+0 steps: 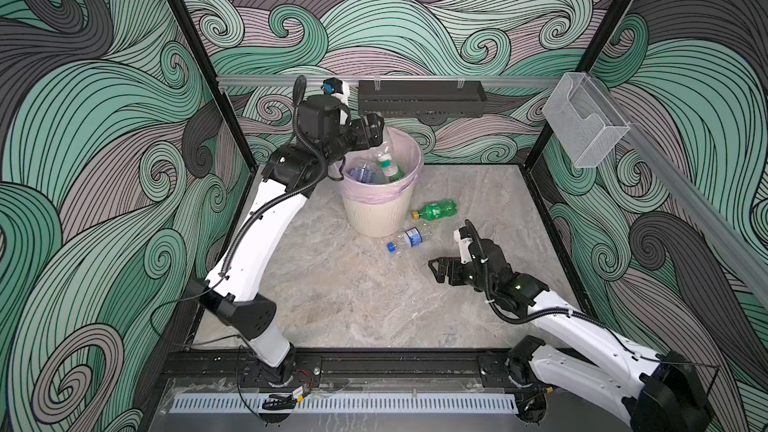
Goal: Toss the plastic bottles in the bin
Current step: 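Lift the flat clear bottle over the bin with the left gripper and release, then withdraw the left arm while the right gripper grasps the green Sprite bottle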
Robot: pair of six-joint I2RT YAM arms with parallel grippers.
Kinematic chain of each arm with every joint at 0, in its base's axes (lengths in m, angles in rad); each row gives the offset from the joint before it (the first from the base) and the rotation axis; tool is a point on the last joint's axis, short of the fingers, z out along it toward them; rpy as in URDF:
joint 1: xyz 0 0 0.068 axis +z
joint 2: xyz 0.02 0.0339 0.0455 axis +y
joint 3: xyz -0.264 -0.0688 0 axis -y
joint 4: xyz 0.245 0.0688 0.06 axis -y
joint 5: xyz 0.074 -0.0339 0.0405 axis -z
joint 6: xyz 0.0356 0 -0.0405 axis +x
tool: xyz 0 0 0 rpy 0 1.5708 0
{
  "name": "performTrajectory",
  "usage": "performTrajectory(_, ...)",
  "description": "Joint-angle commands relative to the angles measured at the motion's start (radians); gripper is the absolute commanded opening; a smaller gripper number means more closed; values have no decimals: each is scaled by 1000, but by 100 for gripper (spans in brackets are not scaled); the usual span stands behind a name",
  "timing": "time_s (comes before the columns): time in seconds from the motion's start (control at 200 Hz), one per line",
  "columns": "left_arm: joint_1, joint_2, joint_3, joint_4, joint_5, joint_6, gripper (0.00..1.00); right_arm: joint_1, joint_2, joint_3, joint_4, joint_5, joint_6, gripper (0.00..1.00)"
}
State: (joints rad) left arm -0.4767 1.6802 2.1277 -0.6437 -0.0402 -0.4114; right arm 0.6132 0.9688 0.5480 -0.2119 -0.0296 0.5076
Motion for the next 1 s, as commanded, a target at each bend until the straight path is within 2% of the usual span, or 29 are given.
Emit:
performTrajectory(0.0, 6, -17, -40, -101, 49, 27, 92, -2, -24, 38, -56, 51, 24, 100)
performTrajectory(0.165, 11, -267, -415, 34, 18, 42, 95, -38, -70, 23, -29, 104, 58, 100)
performTrajectory(0.275, 16, -430, -583, 0, -14, 63, 95, -99, -41, 67, -52, 159, 53, 100)
performTrajectory(0.36, 18, -548, -703, -28, -43, 70, 95, -169, 18, 100, -20, 133, 57, 100)
performTrajectory(0.485, 18, -724, -888, -36, -94, 65, 96, -299, 159, 146, 89, -13, 137, 100)
performTrajectory(0.595, 19, -857, -1018, -70, -152, 78, 97, -368, 310, 223, 135, -79, 205, 100)
performTrajectory(0.791, 21, -1028, -1186, -110, -193, 100, 99, -372, 567, 388, 187, -86, 263, 100)
performTrajectory(0.996, 20, -1097, -1257, -132, -201, 52, 99, -370, 810, 535, 218, -45, 330, 100)
